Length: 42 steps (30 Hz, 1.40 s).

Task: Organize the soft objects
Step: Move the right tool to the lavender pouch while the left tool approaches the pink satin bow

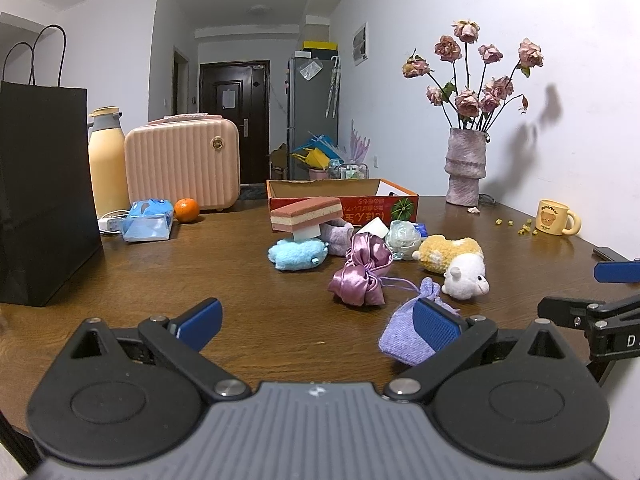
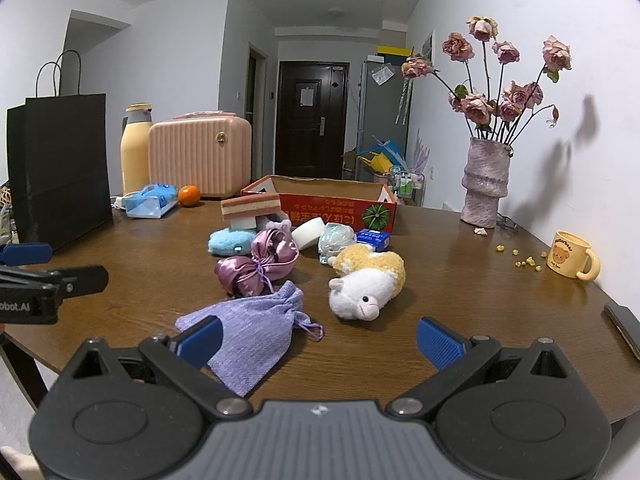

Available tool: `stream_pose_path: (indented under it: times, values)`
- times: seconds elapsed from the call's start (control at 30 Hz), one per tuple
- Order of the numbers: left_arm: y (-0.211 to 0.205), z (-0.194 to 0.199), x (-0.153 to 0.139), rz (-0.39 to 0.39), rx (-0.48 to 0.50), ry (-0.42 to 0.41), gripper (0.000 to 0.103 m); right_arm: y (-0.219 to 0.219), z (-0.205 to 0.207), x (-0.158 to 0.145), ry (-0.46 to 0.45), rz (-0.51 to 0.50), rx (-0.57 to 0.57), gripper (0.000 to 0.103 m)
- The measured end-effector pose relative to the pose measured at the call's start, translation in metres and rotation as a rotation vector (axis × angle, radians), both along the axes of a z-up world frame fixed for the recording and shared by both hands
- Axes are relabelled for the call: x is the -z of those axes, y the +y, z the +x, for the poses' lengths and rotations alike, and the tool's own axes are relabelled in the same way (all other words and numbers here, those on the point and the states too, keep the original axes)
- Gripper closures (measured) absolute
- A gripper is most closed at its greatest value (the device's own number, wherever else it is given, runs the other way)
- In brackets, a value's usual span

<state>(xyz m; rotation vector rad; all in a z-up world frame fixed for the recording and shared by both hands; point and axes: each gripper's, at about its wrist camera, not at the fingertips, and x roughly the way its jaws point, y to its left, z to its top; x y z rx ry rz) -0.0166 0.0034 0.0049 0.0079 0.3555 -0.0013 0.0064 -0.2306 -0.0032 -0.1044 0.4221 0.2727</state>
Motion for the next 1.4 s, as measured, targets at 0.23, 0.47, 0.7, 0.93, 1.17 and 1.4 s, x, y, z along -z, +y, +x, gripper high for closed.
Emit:
stream_pose_path:
  times: [0.23,0.47,0.7,0.93,1.17,1.4]
  values:
    - [0.010,0.000,-0.002,-0.005,-0.007,0.007,0.000,0.006,0.003,0.004,0.011,-0.005,-0.018,0.000]
    - [0.010,0.009,0.003,0.000,-0.013,0.022,0.000,0.013,0.010,0.010,0.031,-0.001,-0.031,0.000]
    - [0.020,0.021,0.012,-0.016,-0.034,0.048,0.000,0.028,0.024,0.018,0.067,-0.010,-0.056,0.000]
    - [0.031,0.033,0.022,-0.033,-0.050,0.071,0.000,0.042,0.043,0.027,0.104,-0.020,-0.071,0.000]
    - [0.043,0.045,0.032,-0.050,-0.065,0.098,0.000,0.057,0.063,0.037,0.144,-0.030,-0.088,0.000]
    - [0.055,0.057,0.041,-0.067,-0.076,0.119,0.000,0.072,0.084,0.047,0.185,-0.044,-0.104,0.000]
